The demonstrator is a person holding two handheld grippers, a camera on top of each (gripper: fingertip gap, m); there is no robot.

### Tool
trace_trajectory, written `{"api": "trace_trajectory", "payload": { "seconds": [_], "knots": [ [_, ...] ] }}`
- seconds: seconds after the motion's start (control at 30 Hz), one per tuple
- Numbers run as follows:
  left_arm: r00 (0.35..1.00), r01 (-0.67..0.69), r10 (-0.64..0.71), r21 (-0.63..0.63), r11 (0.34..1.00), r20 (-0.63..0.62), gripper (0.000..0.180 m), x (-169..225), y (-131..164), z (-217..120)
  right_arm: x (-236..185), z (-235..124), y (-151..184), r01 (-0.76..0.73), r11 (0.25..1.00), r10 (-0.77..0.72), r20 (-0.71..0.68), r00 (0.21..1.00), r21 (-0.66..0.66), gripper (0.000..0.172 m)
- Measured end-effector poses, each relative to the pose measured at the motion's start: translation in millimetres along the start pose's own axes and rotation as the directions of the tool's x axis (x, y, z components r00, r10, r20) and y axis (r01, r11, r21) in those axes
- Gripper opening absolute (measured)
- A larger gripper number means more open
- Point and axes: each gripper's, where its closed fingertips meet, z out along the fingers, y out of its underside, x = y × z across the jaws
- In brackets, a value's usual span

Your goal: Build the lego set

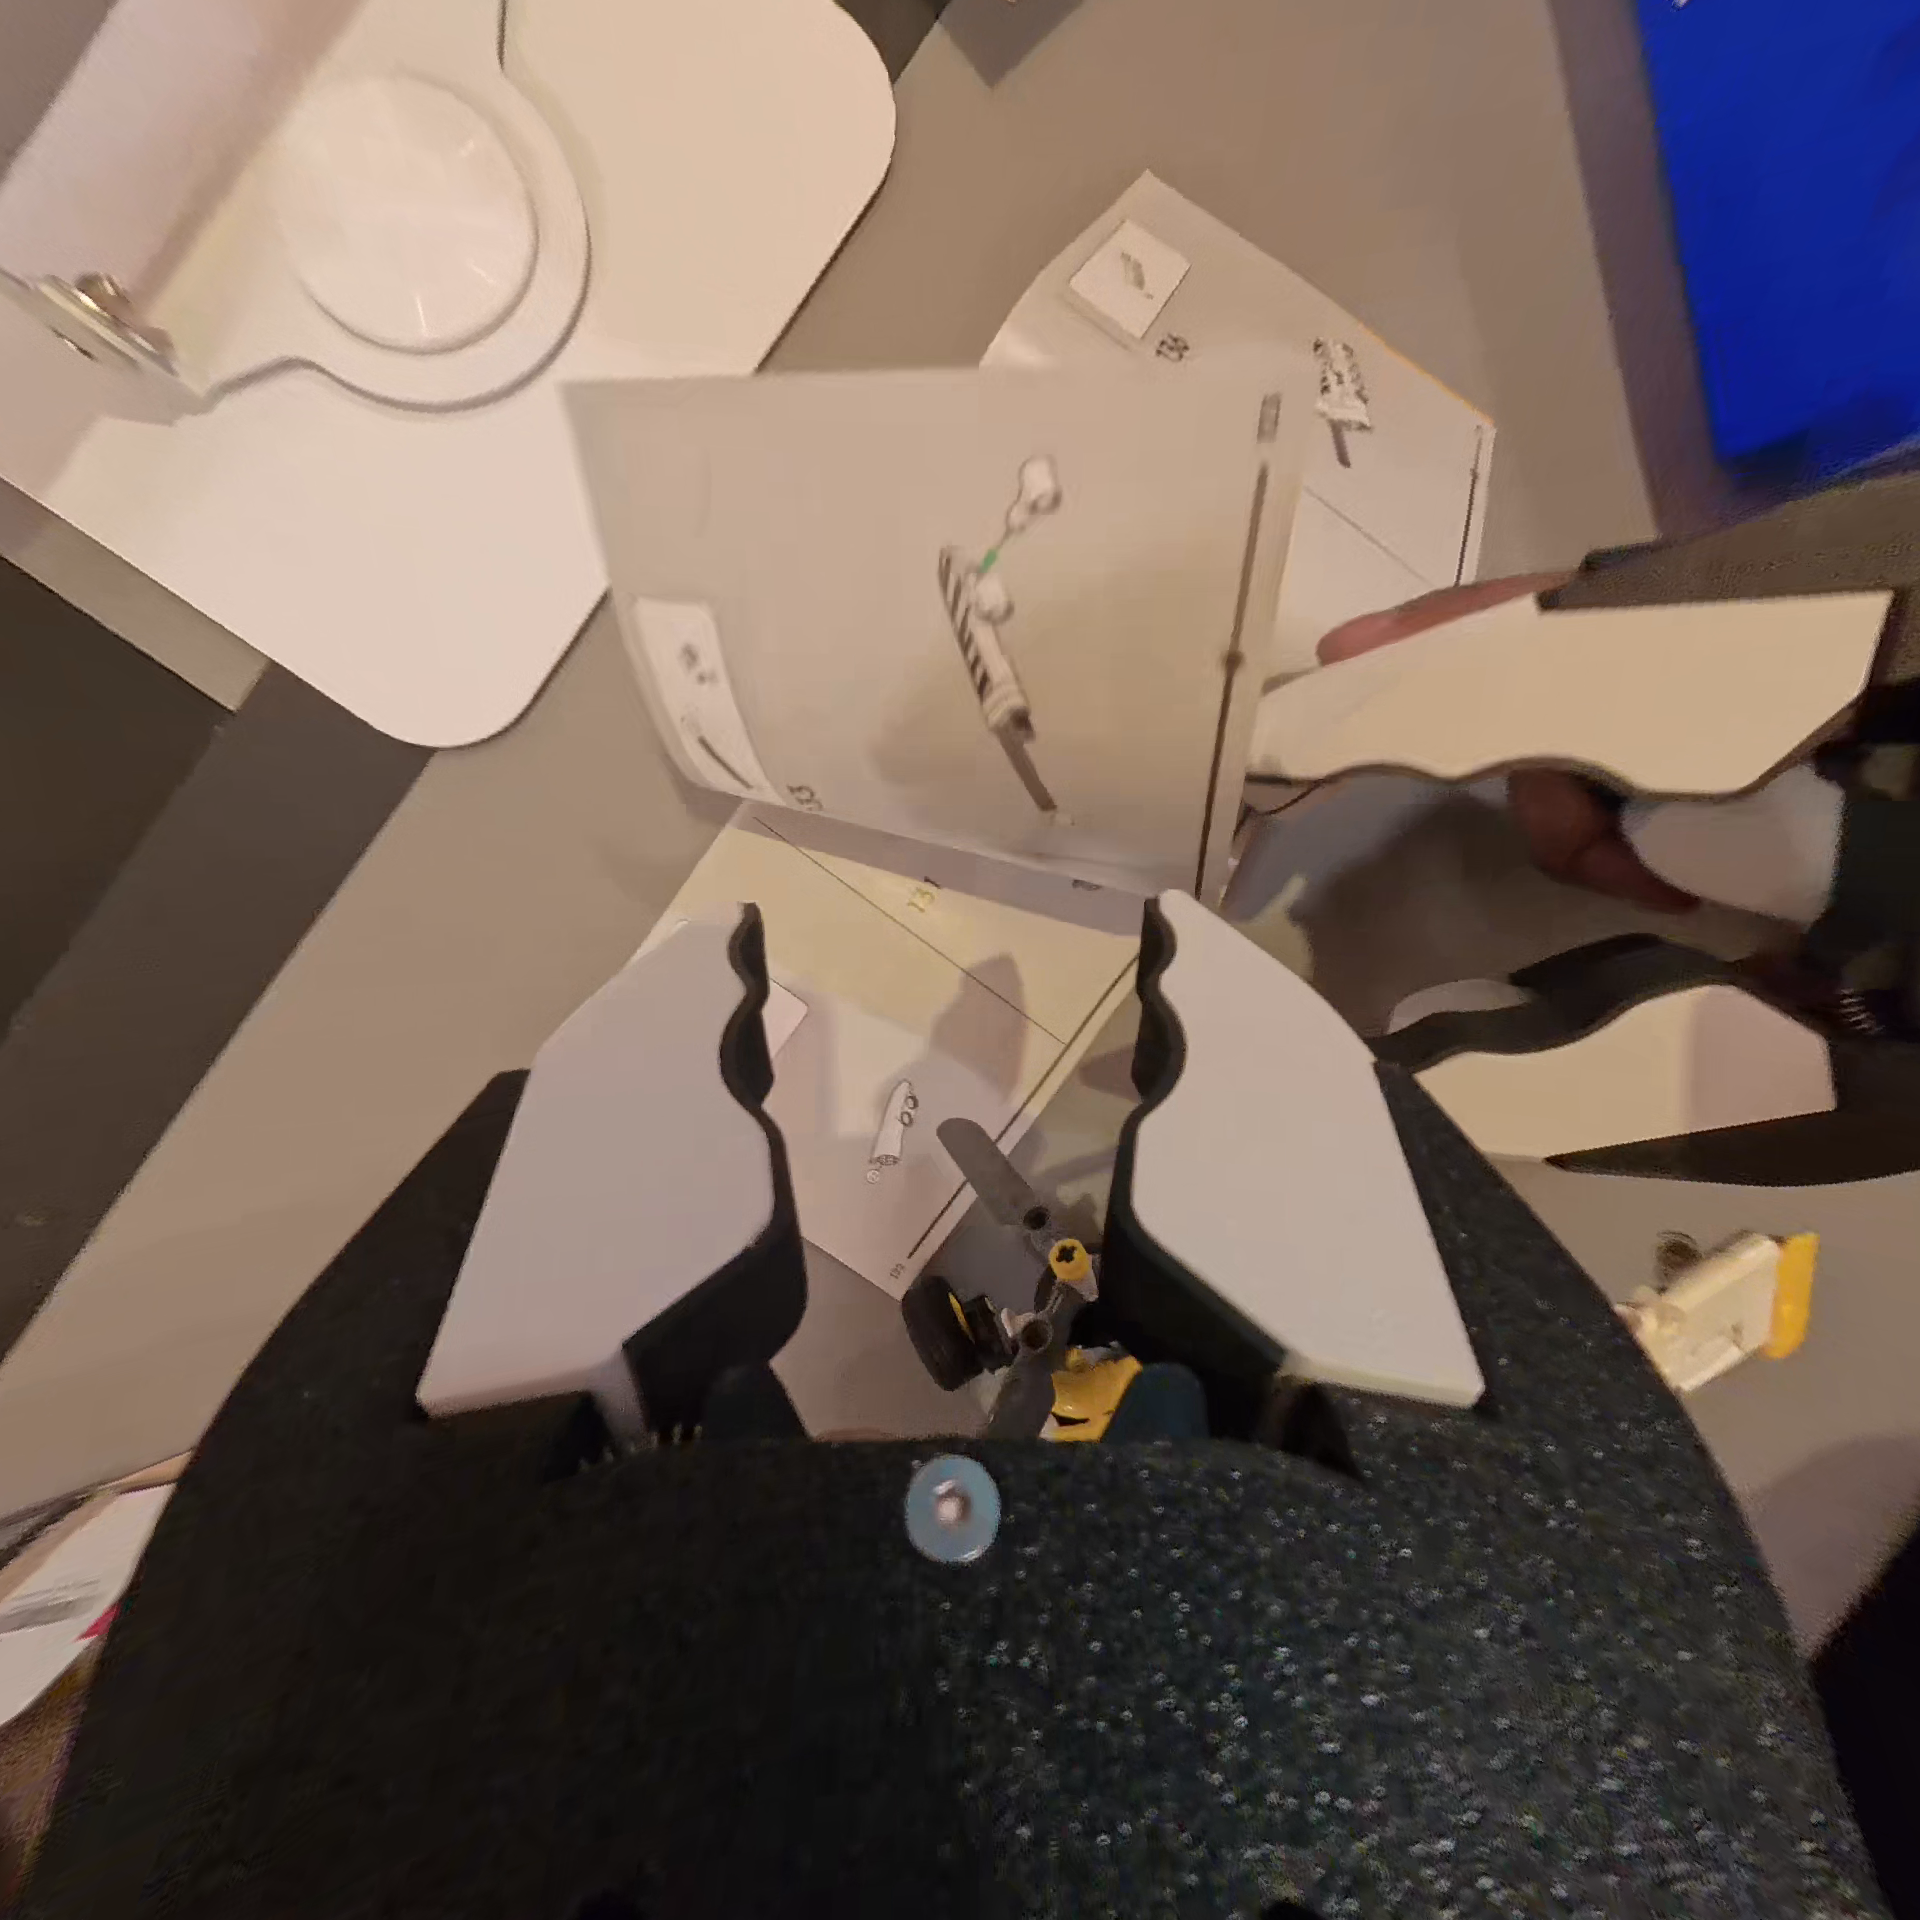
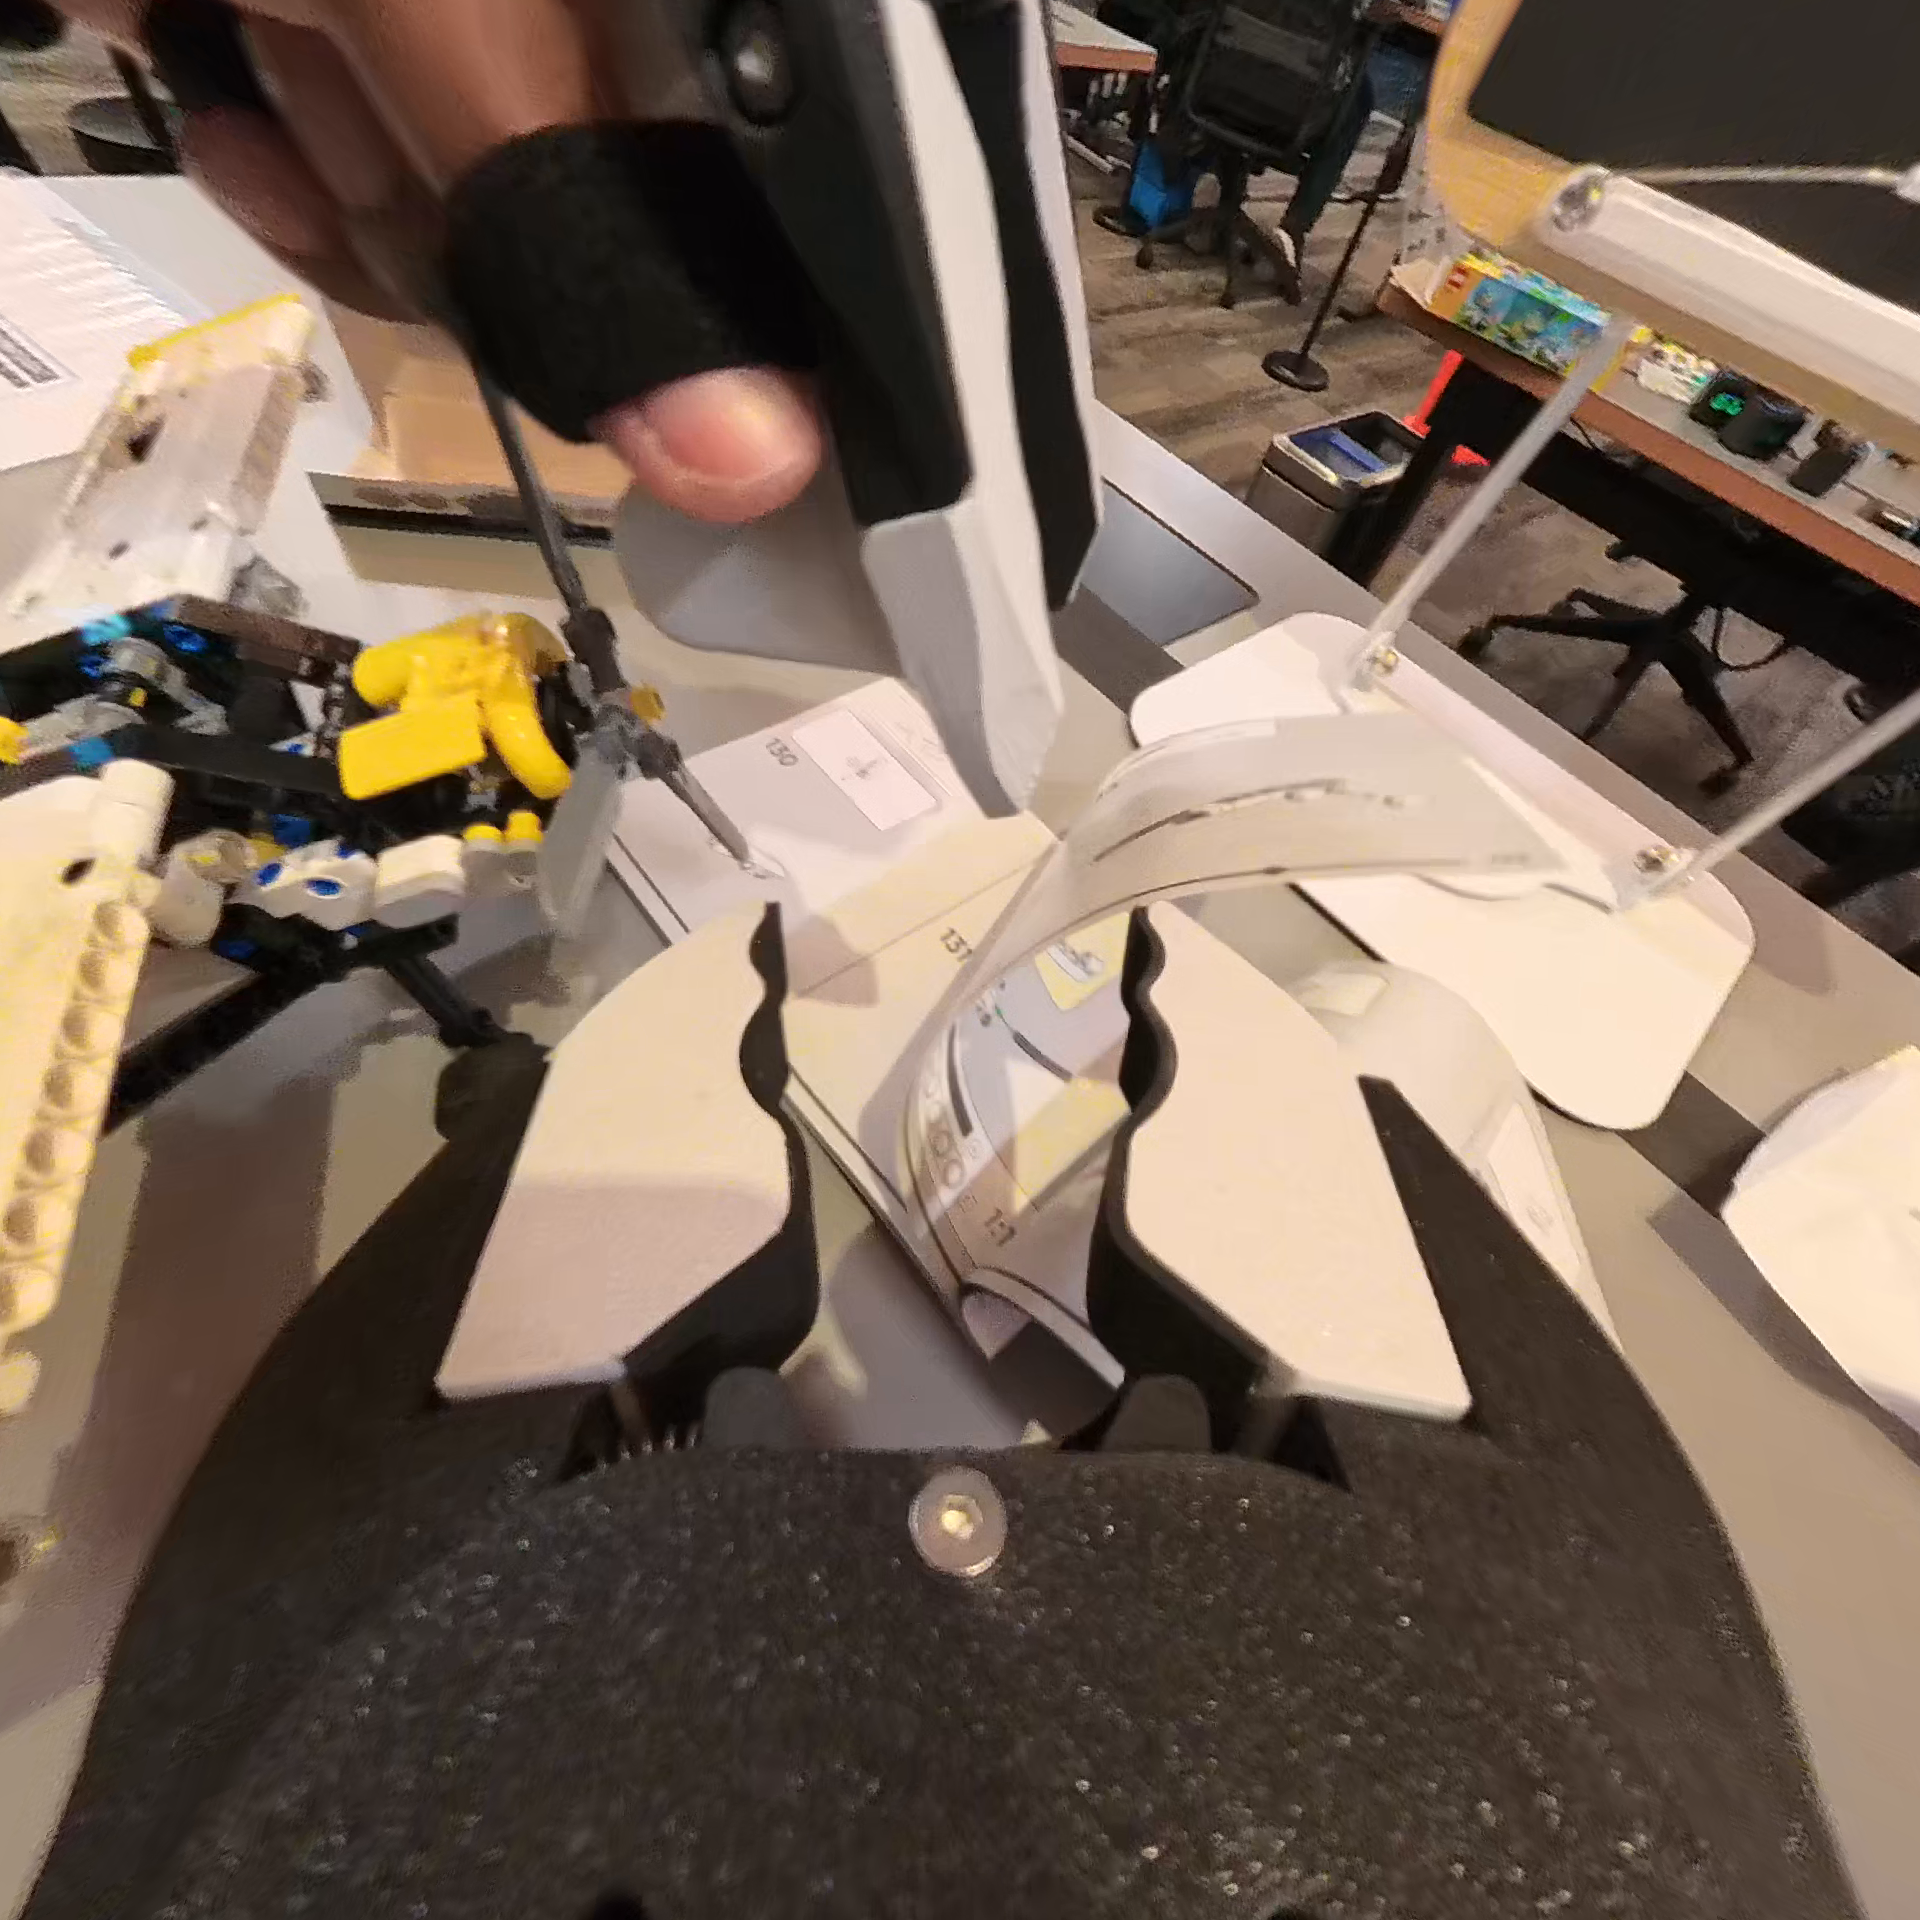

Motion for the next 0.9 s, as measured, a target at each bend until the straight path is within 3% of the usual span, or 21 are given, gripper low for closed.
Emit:
{"api": "trace_trajectory", "payload": {
  "seconds": [0.13, 0.37, 0.7, 0.9],
  "knots": [
    [0.979, 0.115, -0.108, 0.030, 0.993, -0.174, 0.062, 0, -2, -4, -10, 3, 0, 0.024, 1.000, -0.024, 0.036, 0.999, 0.010, 0.062],
    [0.905, 0.245, -0.216, 0.034, 0.969, -0.366, 0.060, -9, 12, -5, -20, -19, 18, 0.112, 0.994, -0.112, 0.023, 0.993, 0.008, 0.058],
    [0.906, 0.236, -0.244, -0.066, 0.970, -0.347, 0.048, -26, 35, 14, -27, -62, 62, 0.224, 0.974, -0.224, 0.009, 0.974, -0.032, 0.057],
    [0.906, 0.258, -0.266, -0.069, 0.964, -0.328, 0.025, -40, 42, 15, -20, -76, 76, 0.234, 0.972, -0.234, -0.009, 0.972, -0.030, 0.056]
  ]
}}
